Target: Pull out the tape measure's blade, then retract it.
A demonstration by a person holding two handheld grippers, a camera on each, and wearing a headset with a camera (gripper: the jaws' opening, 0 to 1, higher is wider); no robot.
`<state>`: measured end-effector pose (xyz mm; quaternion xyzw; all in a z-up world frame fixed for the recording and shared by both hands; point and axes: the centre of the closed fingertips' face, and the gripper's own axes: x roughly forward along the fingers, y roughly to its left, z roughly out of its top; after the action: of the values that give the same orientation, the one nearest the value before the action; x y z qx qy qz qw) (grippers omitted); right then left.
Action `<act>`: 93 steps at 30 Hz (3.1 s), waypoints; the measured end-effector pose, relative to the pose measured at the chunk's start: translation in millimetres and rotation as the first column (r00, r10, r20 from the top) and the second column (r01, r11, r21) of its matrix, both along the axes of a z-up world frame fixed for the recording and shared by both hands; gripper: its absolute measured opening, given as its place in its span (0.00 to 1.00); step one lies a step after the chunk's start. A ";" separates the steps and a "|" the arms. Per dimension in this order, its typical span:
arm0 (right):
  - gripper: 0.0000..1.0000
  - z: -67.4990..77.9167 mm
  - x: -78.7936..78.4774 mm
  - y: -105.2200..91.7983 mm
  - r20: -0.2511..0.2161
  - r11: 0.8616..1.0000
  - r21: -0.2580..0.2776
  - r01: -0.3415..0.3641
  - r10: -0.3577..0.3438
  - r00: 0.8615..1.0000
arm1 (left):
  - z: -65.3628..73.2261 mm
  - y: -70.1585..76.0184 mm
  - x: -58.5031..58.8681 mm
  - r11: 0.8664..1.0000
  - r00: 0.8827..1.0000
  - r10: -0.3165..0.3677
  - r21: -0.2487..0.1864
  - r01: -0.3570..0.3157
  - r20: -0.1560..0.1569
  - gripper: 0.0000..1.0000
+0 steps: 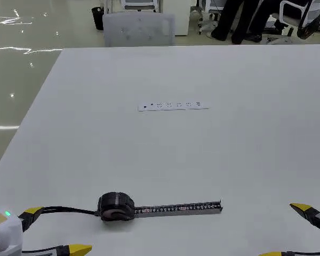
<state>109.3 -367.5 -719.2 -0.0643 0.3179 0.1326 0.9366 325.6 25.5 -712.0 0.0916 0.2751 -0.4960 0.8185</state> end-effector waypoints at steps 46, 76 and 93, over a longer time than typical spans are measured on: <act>0.96 10.8 17.0 8.2 -0.048 0.992 -0.031 -0.121 0.119 0.992 | 25.5 -32.7 4.3 0.992 0.992 0.124 -0.002 -0.124 -0.027 1.00; 0.93 14.0 69.0 23.3 -0.159 0.911 -0.139 -0.387 0.365 0.917 | 10.2 -83.0 8.9 0.963 0.965 0.263 0.065 -0.261 -0.024 1.00; 0.82 16.5 102.2 37.8 -0.223 0.836 -0.144 -0.529 0.493 0.841 | -2.5 -96.4 21.7 0.938 0.939 0.340 0.050 -0.343 0.060 1.00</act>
<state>211.5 -329.7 -702.7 -0.2289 0.3825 0.3512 0.8234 347.3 -70.9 -714.5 0.0792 0.2808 -0.3355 0.8957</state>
